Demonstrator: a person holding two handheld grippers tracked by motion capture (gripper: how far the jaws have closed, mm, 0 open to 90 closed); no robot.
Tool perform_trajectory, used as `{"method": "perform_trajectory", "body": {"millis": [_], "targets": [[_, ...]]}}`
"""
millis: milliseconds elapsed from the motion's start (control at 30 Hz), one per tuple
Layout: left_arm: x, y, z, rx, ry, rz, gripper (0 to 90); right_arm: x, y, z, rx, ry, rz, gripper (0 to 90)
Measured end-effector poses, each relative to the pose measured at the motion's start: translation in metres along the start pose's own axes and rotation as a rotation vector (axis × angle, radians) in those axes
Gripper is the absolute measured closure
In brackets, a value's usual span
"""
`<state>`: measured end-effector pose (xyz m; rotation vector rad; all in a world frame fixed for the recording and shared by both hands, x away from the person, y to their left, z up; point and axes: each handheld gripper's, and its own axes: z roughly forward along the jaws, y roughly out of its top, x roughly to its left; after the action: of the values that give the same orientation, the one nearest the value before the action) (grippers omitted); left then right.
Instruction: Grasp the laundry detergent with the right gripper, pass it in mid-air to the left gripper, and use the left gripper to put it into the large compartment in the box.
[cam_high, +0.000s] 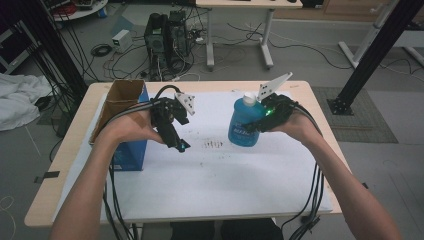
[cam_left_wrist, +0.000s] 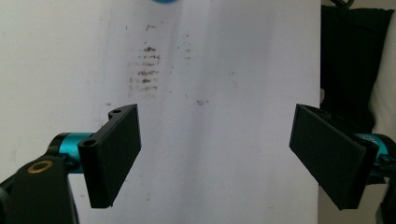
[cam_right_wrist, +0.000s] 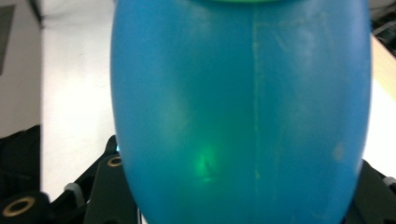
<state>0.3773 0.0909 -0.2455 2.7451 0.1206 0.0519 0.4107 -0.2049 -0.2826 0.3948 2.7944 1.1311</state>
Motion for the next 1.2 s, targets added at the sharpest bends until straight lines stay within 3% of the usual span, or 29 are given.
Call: {"method": "perform_trajectory", "body": {"millis": [100, 133, 267, 600, 667, 700, 800, 833, 1200], "targets": [[-0.001, 0.008, -0.005, -0.021, -0.008, 0.008, 16.7, 0.009, 0.006, 0.006, 0.015, 0.036, -0.048, 44.8], [-0.002, 0.011, -0.006, -0.033, -0.013, 0.004, 16.7, 0.014, 0.007, 0.007, 0.036, 0.053, -0.025, 44.8], [-0.003, 0.023, -0.009, -0.033, -0.017, 0.013, 16.7, 0.022, 0.012, 0.016, 0.045, 0.107, -0.079, 44.8], [-0.004, 0.054, -0.008, -0.041, -0.046, -0.003, 16.7, 0.039, 0.021, 0.038, 0.078, 0.166, -0.15, 44.9], [-0.003, 0.059, -0.005, -0.032, -0.055, 0.01, 16.7, 0.042, 0.022, 0.041, 0.085, 0.183, -0.157, 44.8], [-0.003, 0.061, -0.003, -0.031, -0.058, 0.014, 16.7, 0.042, 0.022, 0.044, 0.055, 0.191, -0.164, 44.8], [-0.004, 0.065, 0.002, -0.012, -0.055, 0.02, 16.7, 0.042, 0.025, 0.047, 0.042, 0.171, -0.201, 44.8], [-0.005, 0.066, 0.004, -0.013, -0.057, 0.018, 16.7, 0.045, 0.024, 0.048, 0.054, 0.192, -0.168, 44.8], [-0.006, 0.076, 0.015, -0.028, -0.069, 0.008, 16.7, 0.045, 0.026, 0.05, 0.058, 0.193, -0.179, 44.7]]}}
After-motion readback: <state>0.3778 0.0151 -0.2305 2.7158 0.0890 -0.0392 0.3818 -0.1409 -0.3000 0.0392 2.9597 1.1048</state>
